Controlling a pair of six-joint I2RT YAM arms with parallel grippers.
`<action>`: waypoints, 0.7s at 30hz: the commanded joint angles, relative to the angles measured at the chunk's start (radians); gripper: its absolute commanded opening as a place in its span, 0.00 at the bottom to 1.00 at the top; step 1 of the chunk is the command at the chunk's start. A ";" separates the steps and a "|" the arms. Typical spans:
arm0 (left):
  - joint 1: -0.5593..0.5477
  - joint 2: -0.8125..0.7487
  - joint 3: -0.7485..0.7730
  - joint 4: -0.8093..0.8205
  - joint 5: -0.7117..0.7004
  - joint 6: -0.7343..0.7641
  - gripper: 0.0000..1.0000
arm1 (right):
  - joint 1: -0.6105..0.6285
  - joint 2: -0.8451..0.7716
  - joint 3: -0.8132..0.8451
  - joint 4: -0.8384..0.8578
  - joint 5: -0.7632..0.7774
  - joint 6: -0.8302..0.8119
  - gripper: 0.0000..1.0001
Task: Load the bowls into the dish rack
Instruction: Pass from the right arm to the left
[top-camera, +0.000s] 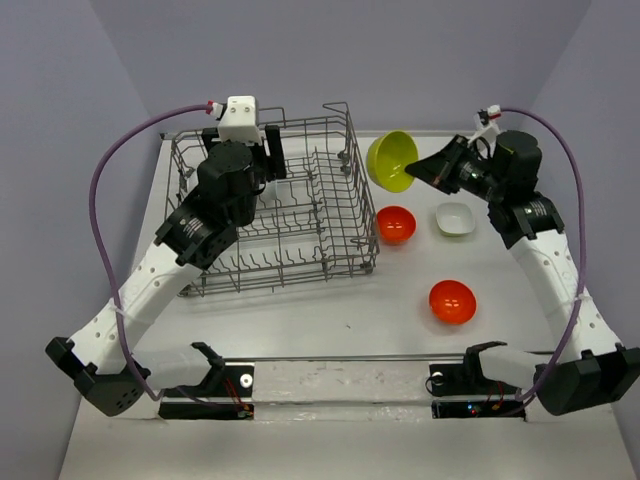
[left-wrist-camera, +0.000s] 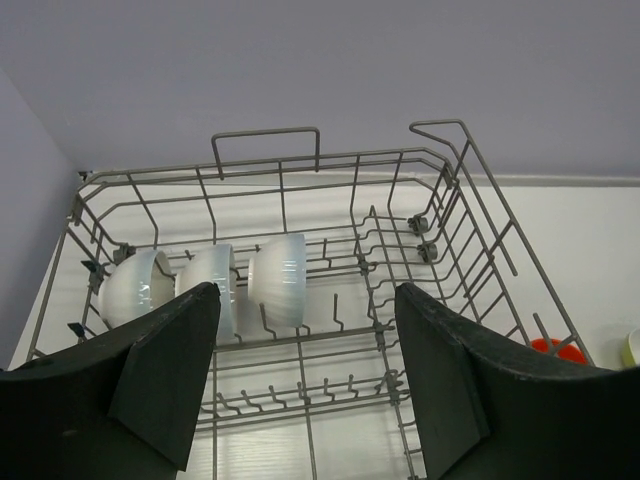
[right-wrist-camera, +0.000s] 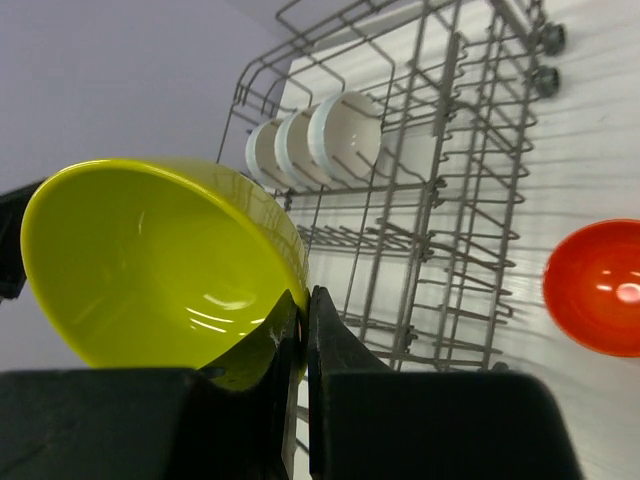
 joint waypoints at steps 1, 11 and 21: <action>-0.005 0.031 0.078 -0.002 -0.001 0.027 0.80 | 0.193 0.044 0.109 -0.004 0.191 -0.056 0.01; -0.005 0.051 0.090 -0.031 -0.041 0.025 0.80 | 0.474 0.194 0.259 -0.116 0.623 -0.145 0.01; -0.004 0.083 0.161 -0.113 0.092 -0.024 0.81 | 0.638 0.323 0.359 -0.130 0.876 -0.191 0.01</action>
